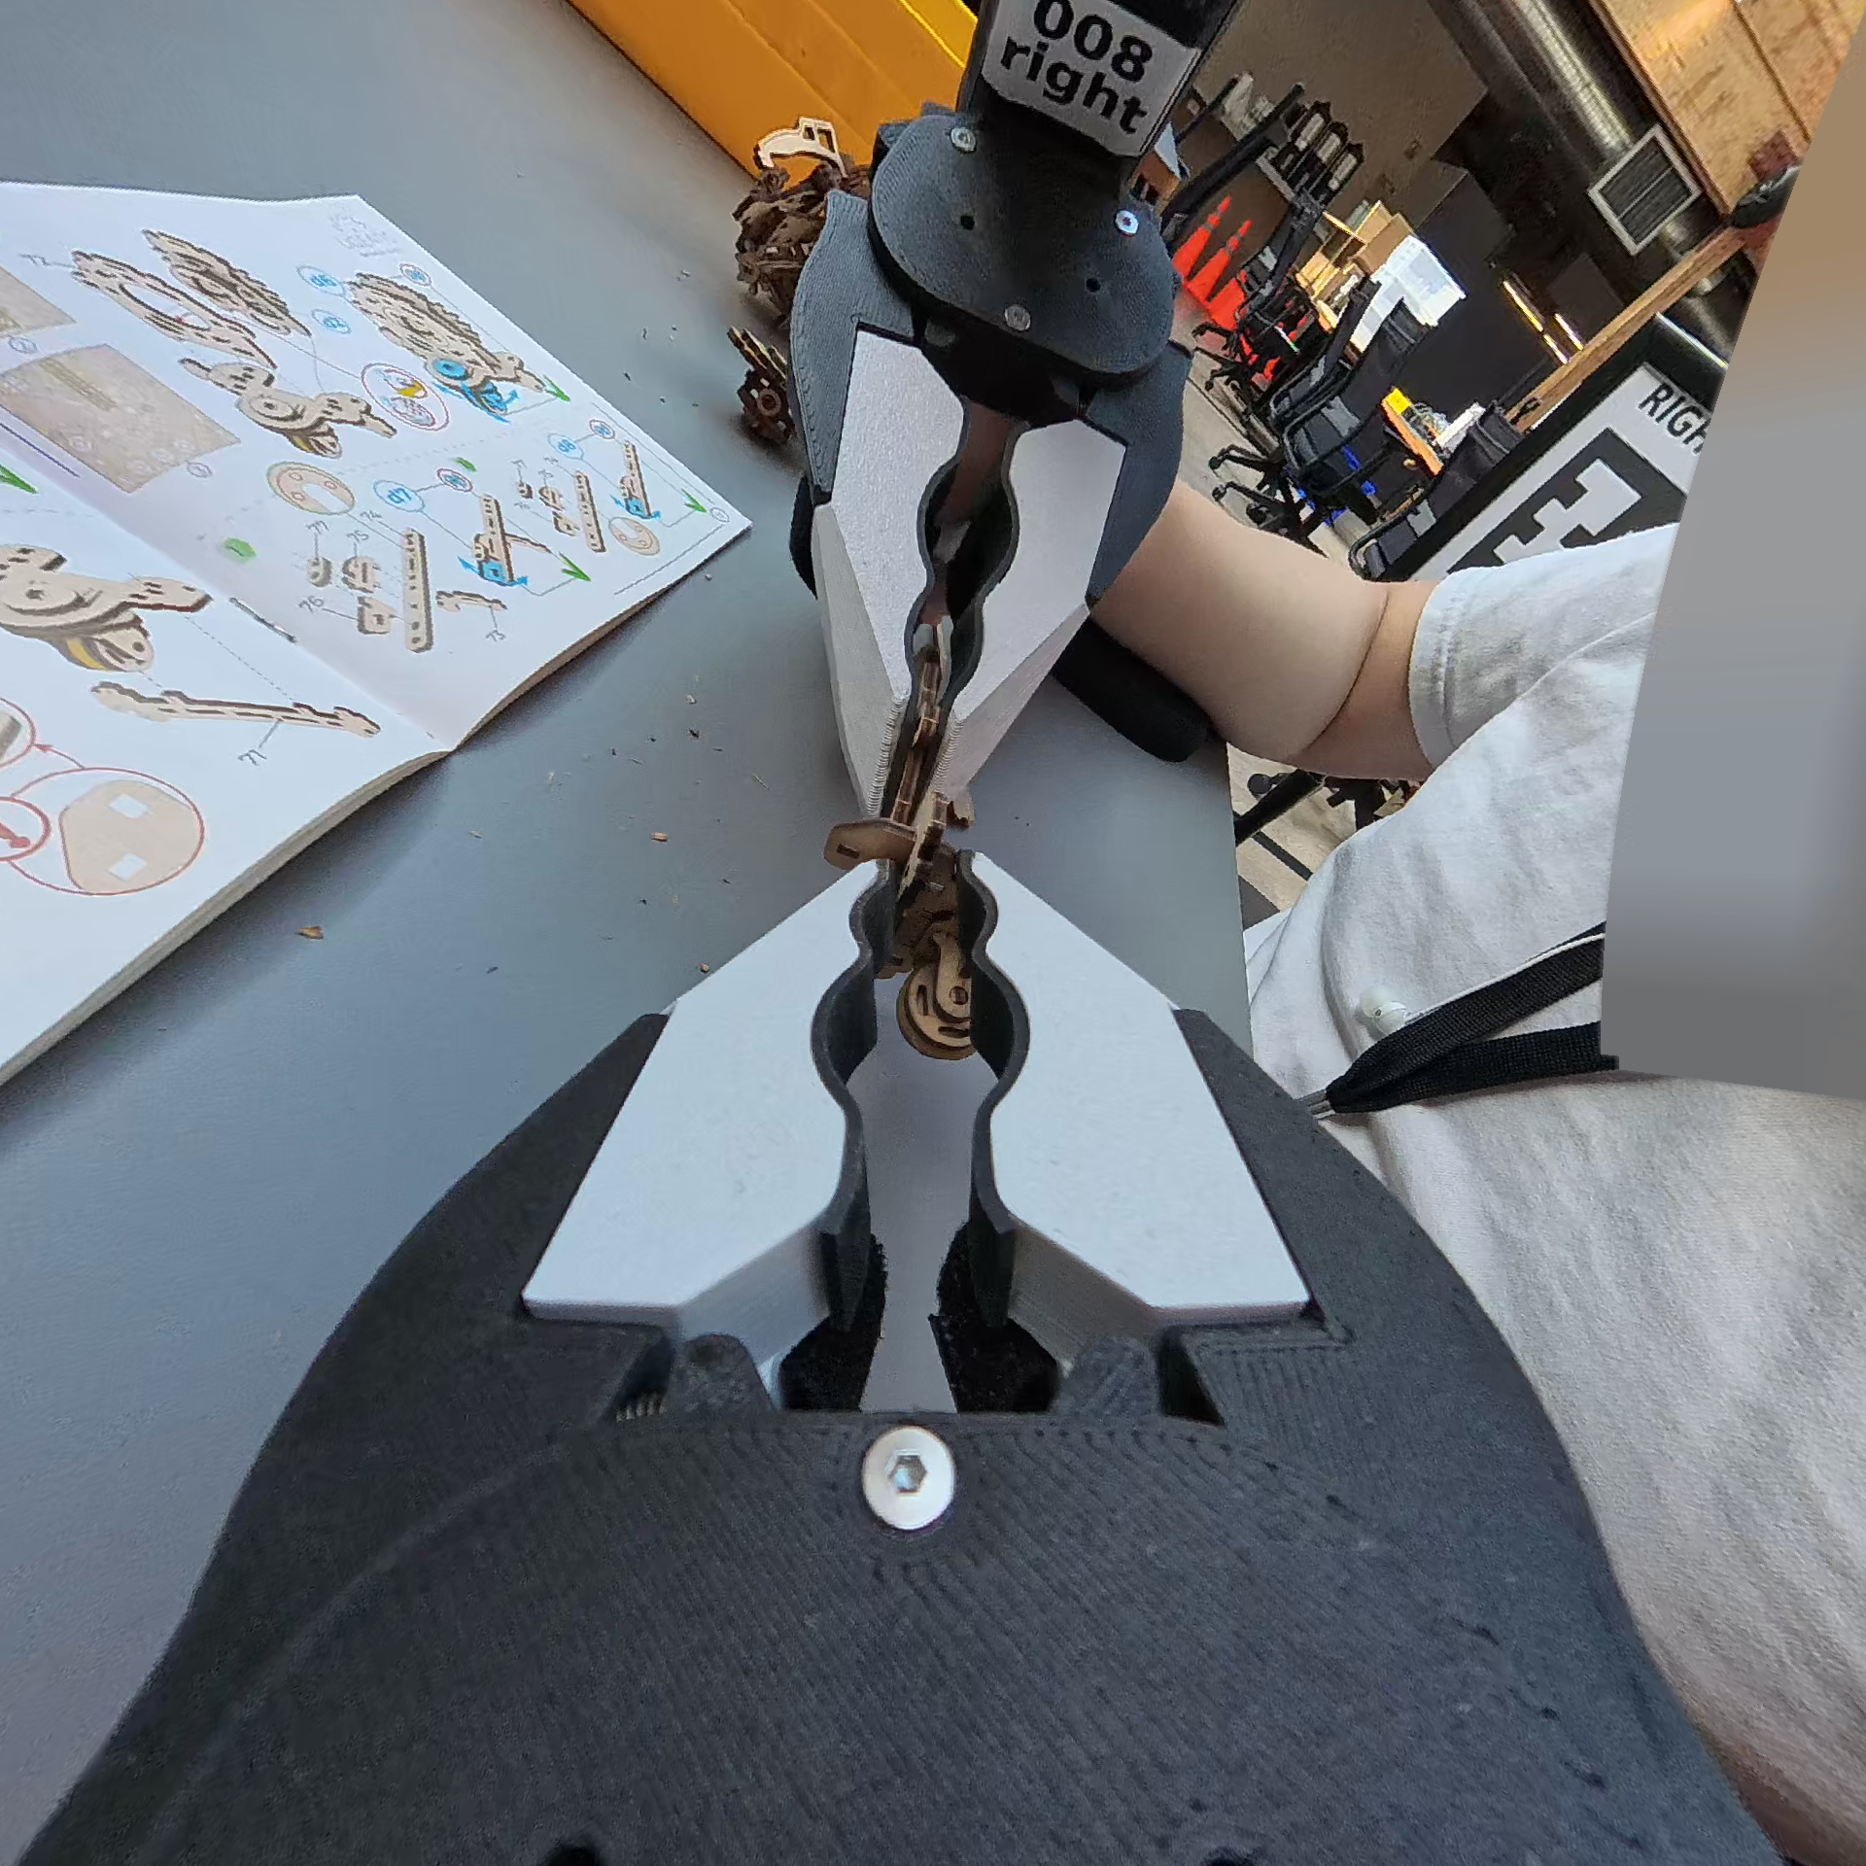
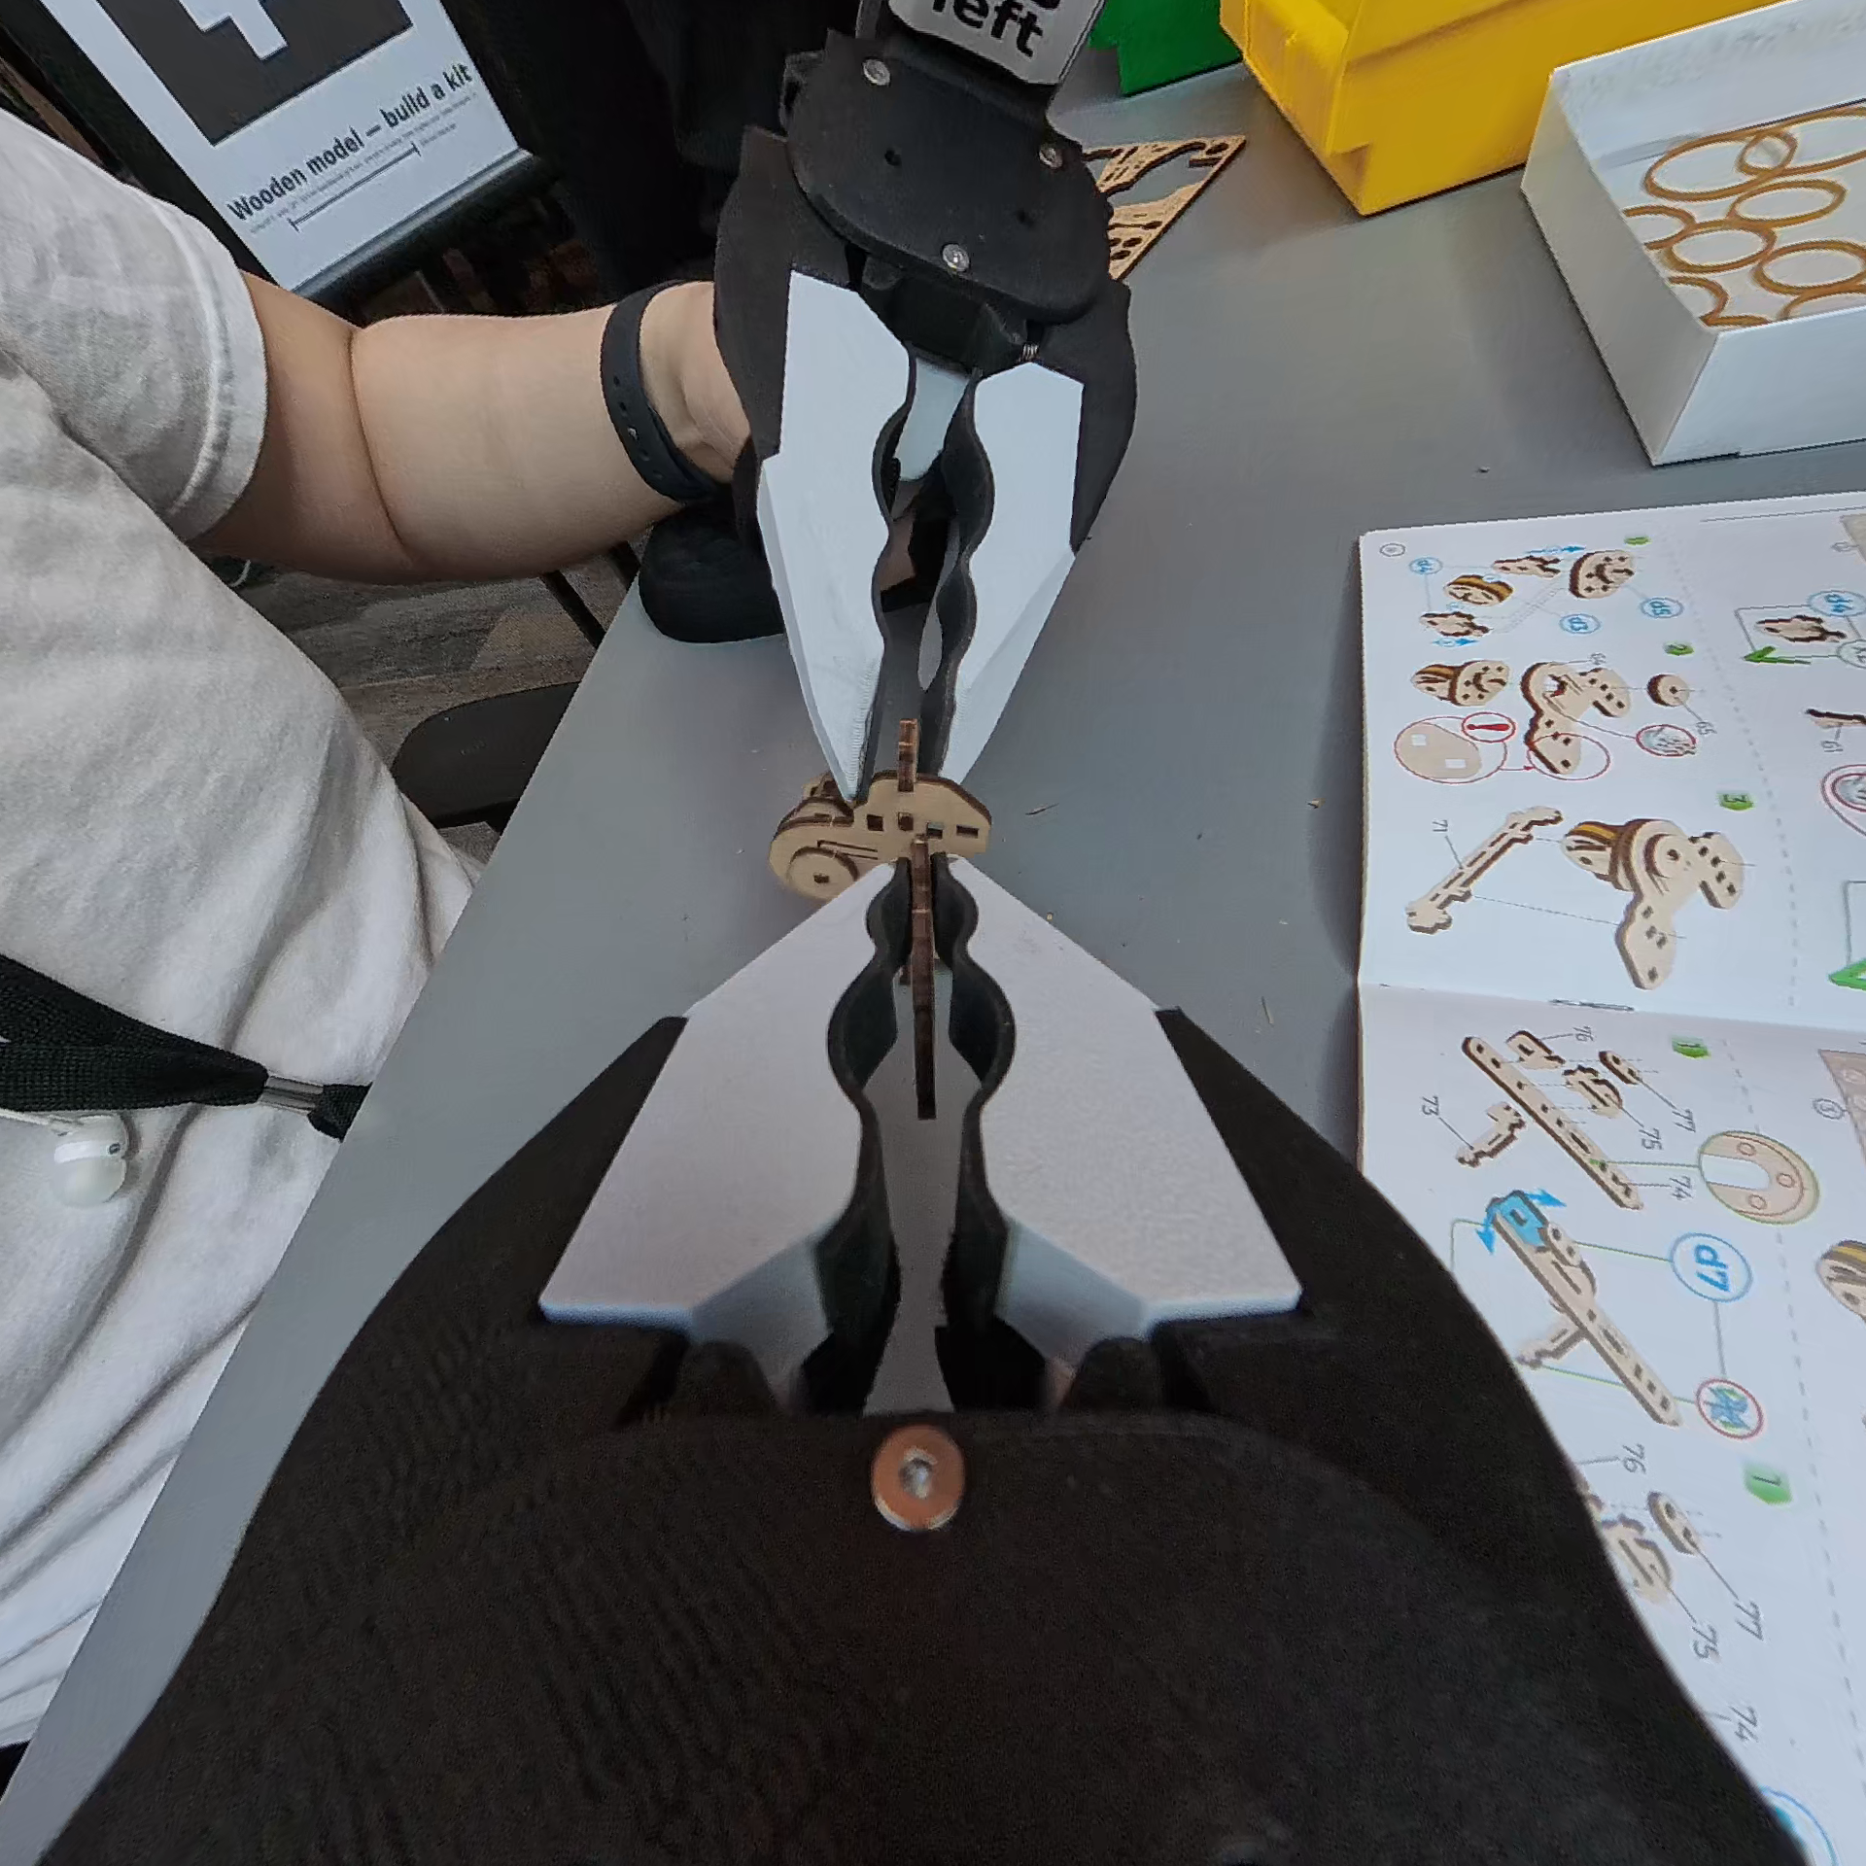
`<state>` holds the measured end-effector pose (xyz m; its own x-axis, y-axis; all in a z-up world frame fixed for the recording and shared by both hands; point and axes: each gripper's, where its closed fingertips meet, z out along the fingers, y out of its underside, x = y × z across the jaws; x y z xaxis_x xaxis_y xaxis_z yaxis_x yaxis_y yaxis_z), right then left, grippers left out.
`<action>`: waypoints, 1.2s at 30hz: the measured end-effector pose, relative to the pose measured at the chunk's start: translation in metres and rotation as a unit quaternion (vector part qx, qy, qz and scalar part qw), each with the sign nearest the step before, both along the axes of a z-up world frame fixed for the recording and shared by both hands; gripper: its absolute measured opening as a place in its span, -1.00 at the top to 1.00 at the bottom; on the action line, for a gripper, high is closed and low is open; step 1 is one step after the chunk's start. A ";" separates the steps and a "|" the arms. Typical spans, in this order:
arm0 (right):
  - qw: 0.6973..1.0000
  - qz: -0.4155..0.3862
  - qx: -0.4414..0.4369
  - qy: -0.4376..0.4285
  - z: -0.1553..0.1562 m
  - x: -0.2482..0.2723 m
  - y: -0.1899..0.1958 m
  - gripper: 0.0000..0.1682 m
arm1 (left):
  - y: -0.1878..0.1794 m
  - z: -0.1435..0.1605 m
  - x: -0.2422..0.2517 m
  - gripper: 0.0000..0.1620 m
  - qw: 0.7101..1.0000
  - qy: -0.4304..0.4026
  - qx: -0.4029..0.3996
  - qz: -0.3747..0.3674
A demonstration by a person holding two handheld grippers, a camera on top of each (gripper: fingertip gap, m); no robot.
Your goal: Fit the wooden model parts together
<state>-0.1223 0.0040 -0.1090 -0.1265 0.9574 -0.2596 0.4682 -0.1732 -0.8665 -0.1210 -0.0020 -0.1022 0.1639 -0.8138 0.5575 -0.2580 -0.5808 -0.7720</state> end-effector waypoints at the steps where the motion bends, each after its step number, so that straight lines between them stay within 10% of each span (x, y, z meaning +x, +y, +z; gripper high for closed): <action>1: 1.000 -0.002 0.009 -0.006 -0.002 0.000 0.001 0.97 | 0.001 0.000 0.000 0.89 1.000 0.002 0.001 0.002; 16: 0.995 -0.026 -0.045 -0.084 -0.026 0.002 0.011 0.97 | -0.003 -0.003 -0.015 0.92 0.994 0.073 0.080 -0.026; 21: 0.995 -0.035 -0.036 -0.087 -0.026 -0.001 0.016 0.57 | -0.008 -0.003 -0.014 0.92 0.987 0.074 0.137 -0.043; 26: 0.999 -0.036 0.006 0.027 0.018 -0.015 0.000 0.59 | -0.006 -0.004 -0.015 0.92 0.987 0.080 0.135 -0.026; 36: 0.990 -0.052 -0.131 -0.019 -0.002 -0.021 -0.004 0.70 | -0.001 -0.004 -0.013 0.92 0.990 0.084 0.114 0.017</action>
<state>-0.1433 -0.0002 -0.1115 -0.0163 0.8639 -0.5035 0.4670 -0.4387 -0.7678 -0.1341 -0.0033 -0.1058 0.2691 -0.9075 0.3227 -0.3770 -0.4076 -0.8317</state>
